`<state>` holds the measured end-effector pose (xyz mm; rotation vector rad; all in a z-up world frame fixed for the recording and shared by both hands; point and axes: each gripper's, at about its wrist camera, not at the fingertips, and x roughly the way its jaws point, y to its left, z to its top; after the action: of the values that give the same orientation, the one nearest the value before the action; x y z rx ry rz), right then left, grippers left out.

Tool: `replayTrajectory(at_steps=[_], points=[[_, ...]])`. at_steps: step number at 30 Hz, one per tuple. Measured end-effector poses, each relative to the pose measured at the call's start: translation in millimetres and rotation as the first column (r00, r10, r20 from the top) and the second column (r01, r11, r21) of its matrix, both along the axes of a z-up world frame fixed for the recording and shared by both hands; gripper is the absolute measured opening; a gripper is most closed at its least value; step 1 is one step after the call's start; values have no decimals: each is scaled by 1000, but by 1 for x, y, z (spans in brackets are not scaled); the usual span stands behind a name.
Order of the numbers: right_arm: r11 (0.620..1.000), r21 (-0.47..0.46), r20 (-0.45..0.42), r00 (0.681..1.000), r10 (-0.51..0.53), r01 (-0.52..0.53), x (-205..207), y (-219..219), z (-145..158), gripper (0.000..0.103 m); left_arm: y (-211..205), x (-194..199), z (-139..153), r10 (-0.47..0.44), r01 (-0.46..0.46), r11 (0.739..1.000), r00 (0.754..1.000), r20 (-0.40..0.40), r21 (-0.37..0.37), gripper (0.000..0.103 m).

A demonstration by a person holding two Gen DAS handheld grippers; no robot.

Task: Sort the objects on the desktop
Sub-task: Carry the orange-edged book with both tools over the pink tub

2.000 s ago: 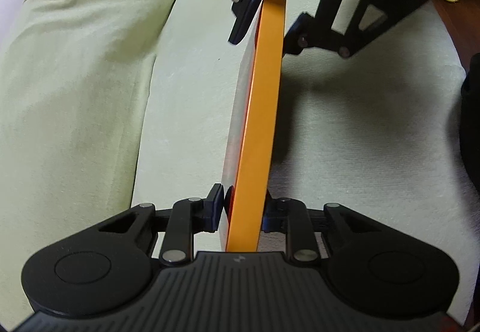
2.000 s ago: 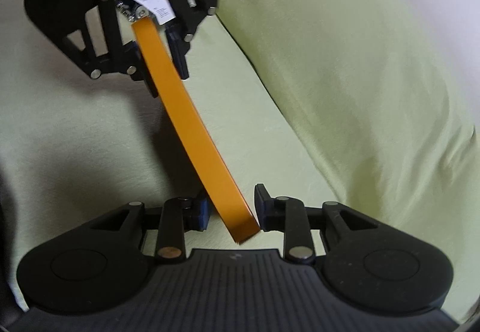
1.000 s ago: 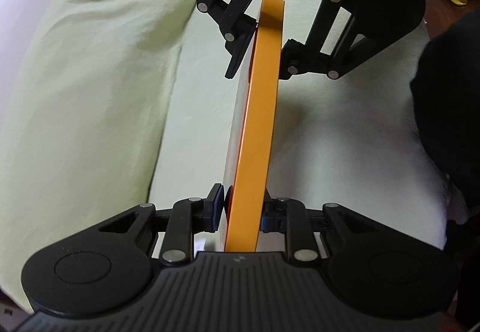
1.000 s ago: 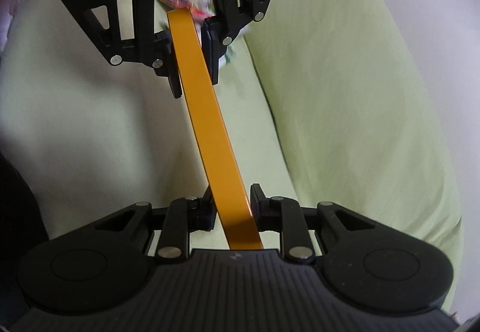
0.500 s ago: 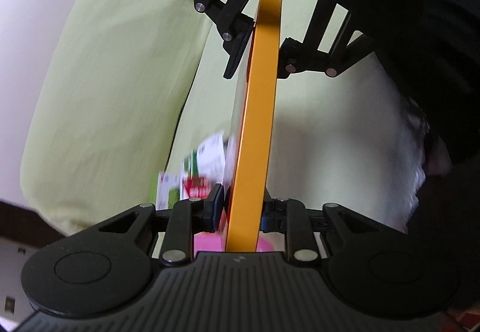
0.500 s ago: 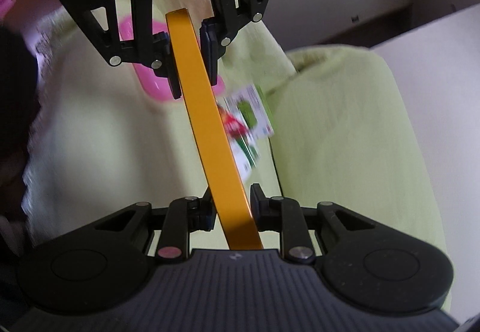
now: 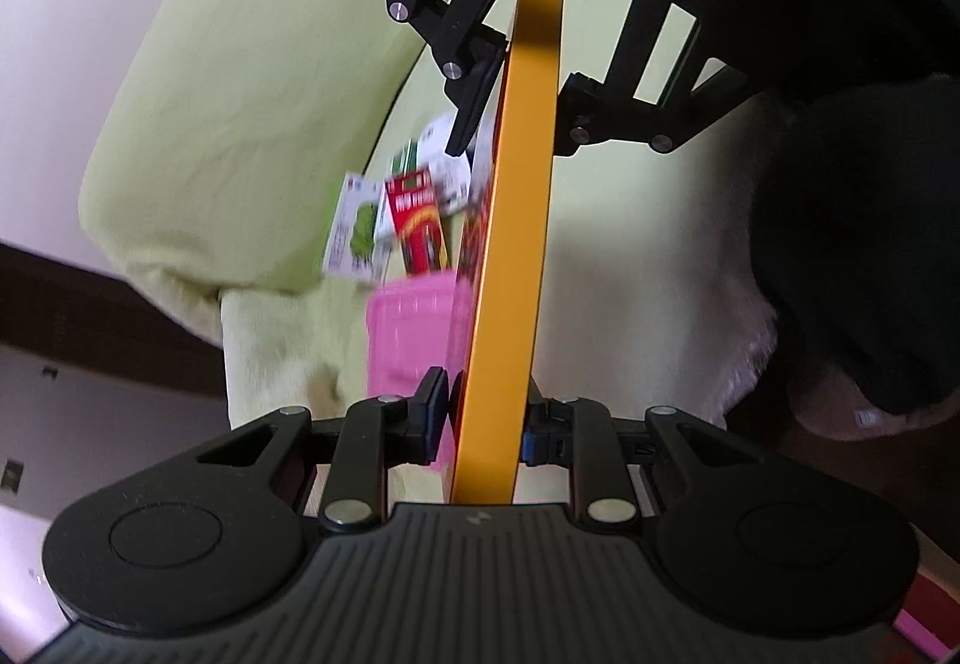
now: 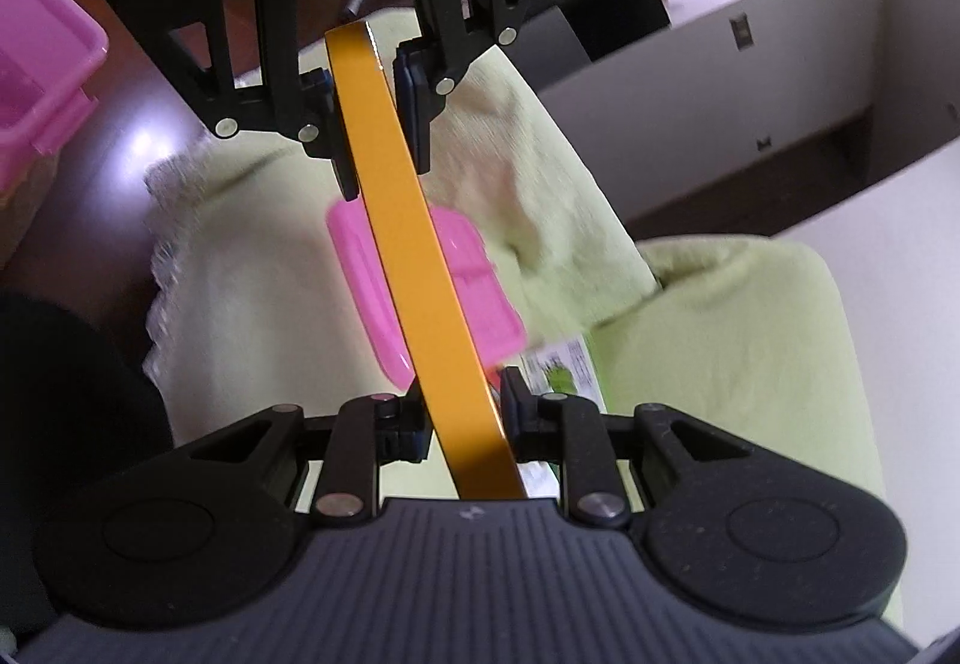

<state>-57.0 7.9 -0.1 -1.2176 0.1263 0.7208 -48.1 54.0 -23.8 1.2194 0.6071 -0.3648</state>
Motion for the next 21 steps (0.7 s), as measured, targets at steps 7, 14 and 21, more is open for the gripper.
replayTrajectory(at_steps=[7, 14, 21], points=[[996, 15, -18, 996, 90, -90, -33, 31, -8, 18, 27, -35, -3, 101, -101, 995, 995, -12, 2, 27], [987, 27, -46, 986, 159, -158, -49, 64, -15, 18, 53, -53, -9, 186, -186, 983, 982, -21, 8, 27], [966, 26, -72, 963, 260, -259, -73, 108, -23, 18, 90, -88, -16, 292, -292, 956, 956, -30, 9, 27]])
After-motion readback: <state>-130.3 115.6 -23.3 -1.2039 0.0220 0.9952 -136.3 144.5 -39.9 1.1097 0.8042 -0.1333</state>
